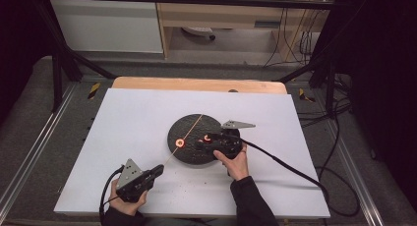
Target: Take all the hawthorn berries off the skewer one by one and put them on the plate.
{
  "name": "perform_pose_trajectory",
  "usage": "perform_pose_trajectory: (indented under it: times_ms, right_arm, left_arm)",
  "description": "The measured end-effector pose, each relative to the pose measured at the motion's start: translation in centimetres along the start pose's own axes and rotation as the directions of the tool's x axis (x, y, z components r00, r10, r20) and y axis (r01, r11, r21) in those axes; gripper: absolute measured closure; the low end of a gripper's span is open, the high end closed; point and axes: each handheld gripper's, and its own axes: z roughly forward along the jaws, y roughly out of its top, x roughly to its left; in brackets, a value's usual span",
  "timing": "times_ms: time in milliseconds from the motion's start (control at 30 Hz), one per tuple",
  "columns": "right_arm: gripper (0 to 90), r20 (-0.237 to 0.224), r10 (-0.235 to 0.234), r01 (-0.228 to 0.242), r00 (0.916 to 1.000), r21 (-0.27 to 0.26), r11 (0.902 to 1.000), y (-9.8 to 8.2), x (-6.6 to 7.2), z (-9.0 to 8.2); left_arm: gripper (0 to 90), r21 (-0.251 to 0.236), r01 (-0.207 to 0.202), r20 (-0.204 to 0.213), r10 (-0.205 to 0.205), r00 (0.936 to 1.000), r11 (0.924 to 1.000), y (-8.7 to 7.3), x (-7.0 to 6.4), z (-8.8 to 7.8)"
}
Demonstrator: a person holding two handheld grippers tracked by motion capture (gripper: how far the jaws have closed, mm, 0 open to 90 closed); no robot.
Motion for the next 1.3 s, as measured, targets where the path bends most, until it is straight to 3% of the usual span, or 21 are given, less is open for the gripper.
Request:
perform_pose_trajectory:
  times_ms: [267,533,767,1033,1300]
  right_arm:
    - [21.7,-0.082,0.037,-0.035,0.9959,0.026,0.999,0.0,1.7,1.9]
    - [43.5,-0.137,0.097,-0.09,0.9859,0.05,0.9947,-0.2,1.9,3.6]
    - [64.3,-0.203,0.135,-0.124,0.97,0.067,0.9901,-0.2,1.8,3.7]
    - [65.5,-0.162,0.132,-0.132,0.9778,0.012,0.9911,1.1,1.6,2.8]
    - [65.8,-0.077,0.113,-0.117,0.9906,-0.044,0.9922,3.4,0.3,1.5]
  left_arm:
    - [88.3,0.002,-0.007,0.004,0.007,1.0,1.0,0.0,-0.2,0.1]
    - [88.3,0.002,-0.009,0.013,0.009,0.9999,1.0,0.0,-0.4,0.2]
    - [88.3,0.002,-0.014,0.018,0.014,0.9997,0.9999,0.0,-0.4,0.2]
    - [88.3,-0.015,-0.013,0.018,0.013,0.9998,0.9998,0.1,-0.4,-0.1]
    - [88.3,-0.02,-0.012,0.017,0.012,0.9998,0.9997,0.1,-0.3,-0.2]
